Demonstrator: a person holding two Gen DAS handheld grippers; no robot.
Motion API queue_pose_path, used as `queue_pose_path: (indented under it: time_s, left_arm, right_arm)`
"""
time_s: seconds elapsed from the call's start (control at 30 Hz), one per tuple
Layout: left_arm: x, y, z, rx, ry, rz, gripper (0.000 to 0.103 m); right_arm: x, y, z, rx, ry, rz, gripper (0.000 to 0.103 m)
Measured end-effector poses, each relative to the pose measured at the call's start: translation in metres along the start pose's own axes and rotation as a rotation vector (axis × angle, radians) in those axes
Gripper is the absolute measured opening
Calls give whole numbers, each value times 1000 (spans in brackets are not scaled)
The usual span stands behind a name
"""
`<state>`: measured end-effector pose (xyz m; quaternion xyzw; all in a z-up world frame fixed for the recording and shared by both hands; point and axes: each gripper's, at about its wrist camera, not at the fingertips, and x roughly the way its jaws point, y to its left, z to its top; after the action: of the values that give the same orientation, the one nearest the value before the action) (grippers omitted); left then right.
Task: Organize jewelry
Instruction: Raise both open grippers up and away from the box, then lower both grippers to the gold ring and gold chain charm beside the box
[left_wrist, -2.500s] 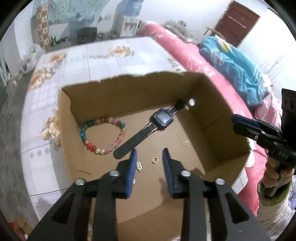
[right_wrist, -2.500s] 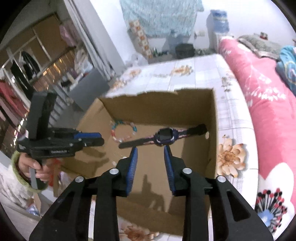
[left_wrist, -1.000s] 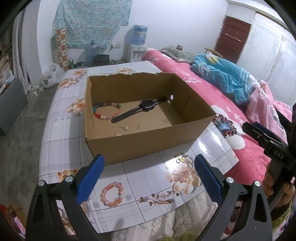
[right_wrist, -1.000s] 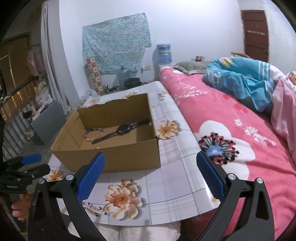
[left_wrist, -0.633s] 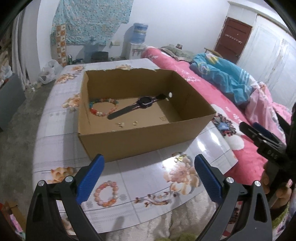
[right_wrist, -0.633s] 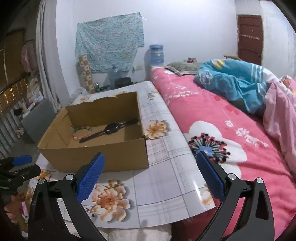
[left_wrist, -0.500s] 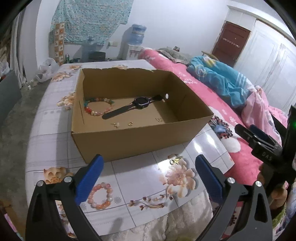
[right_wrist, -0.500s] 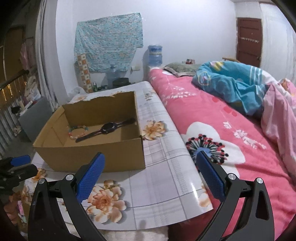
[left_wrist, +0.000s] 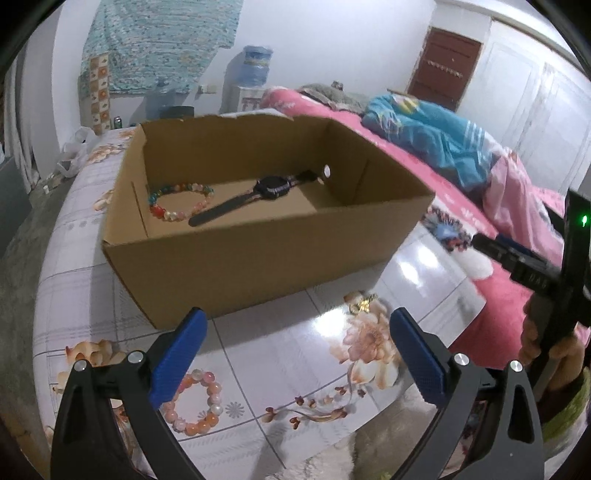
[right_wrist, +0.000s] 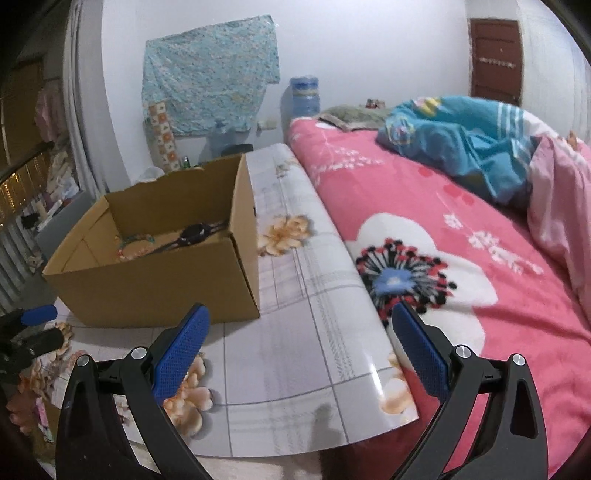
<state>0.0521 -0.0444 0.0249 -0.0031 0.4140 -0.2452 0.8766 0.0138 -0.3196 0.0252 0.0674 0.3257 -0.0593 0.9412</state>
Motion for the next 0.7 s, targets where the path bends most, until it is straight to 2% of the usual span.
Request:
queue_pose_path:
  time_s: [0.23,0.3,0.37,0.5,0.57,0.63,0.7]
  left_arm:
    - [18,-23,-12,151,4,-10,97]
    - [20,-30,-13,195,-8,-4,96]
    - [21,-39,-14,257,-29,6,91]
    - [33,-51,-11,327,-24,-16,69]
    - [42,-57,-10,355,-6,-32,58]
    - [51,-63,-8,390,14,-40,46]
    - [60,-68,-8,418,30,-51,40]
  right_arm:
    - [6,12,-11,-45,27,77,95]
    - [7,20,-15,-63,32,109,93]
    - [12,26,-19,-73,49,134,87]
    - [21,30,-27,-61,88,185,73]
    - [26,32,-30,-56,106,207,61]
    - [32,34,-33,-46,128,236,59]
    - [35,35,-36,-43,139,252,56]
